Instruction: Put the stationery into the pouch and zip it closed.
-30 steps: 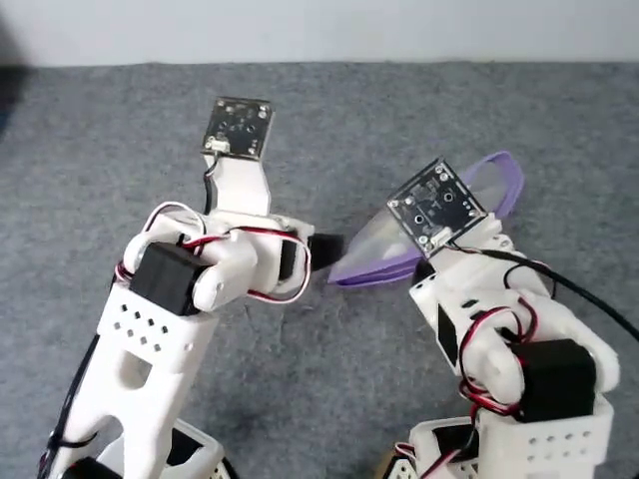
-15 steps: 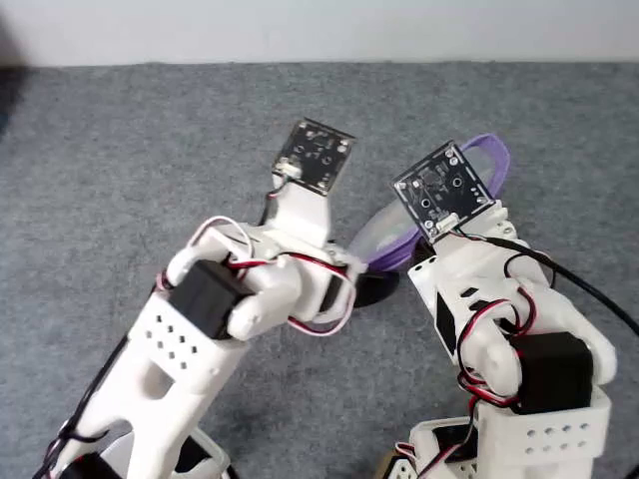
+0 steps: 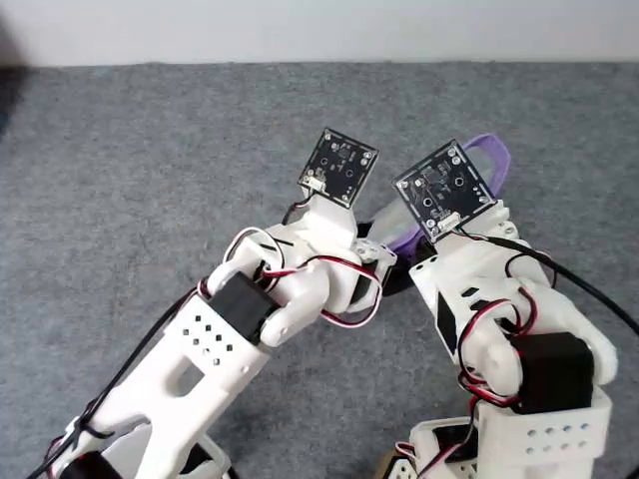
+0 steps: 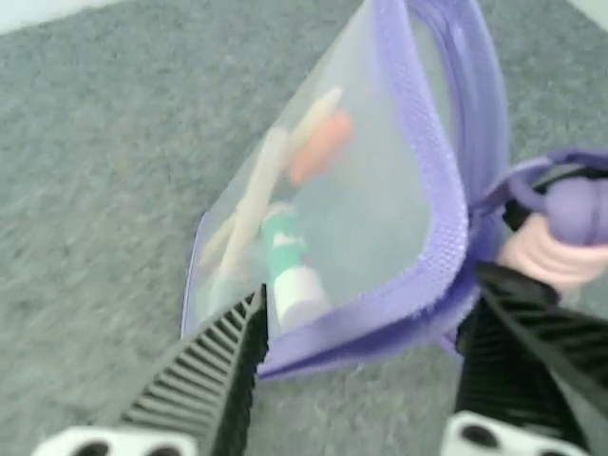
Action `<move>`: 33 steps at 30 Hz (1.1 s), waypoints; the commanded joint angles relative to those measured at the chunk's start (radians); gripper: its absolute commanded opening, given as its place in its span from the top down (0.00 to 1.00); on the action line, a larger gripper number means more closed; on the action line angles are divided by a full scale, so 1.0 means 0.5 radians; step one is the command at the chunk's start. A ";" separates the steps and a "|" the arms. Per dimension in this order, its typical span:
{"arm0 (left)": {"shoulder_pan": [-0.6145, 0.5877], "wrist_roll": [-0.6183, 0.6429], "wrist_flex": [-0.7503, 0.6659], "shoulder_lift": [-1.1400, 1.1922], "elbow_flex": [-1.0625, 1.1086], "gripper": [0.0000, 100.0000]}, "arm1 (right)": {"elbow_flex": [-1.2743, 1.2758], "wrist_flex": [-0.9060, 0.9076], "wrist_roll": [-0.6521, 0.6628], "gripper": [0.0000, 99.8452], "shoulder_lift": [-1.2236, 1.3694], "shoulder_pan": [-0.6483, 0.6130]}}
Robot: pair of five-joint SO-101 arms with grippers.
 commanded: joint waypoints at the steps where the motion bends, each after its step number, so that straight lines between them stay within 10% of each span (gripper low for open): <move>1: 0.015 0.018 -0.206 -0.003 0.035 0.70 | -0.012 -0.038 -0.018 0.99 -0.017 -0.008; 19: 0.163 0.012 -0.632 -0.018 0.235 0.96 | 0.000 -0.020 0.160 0.99 -0.124 0.008; 33: 0.150 0.018 -0.577 -0.218 0.259 0.84 | 0.028 -0.051 0.233 0.99 -0.115 0.333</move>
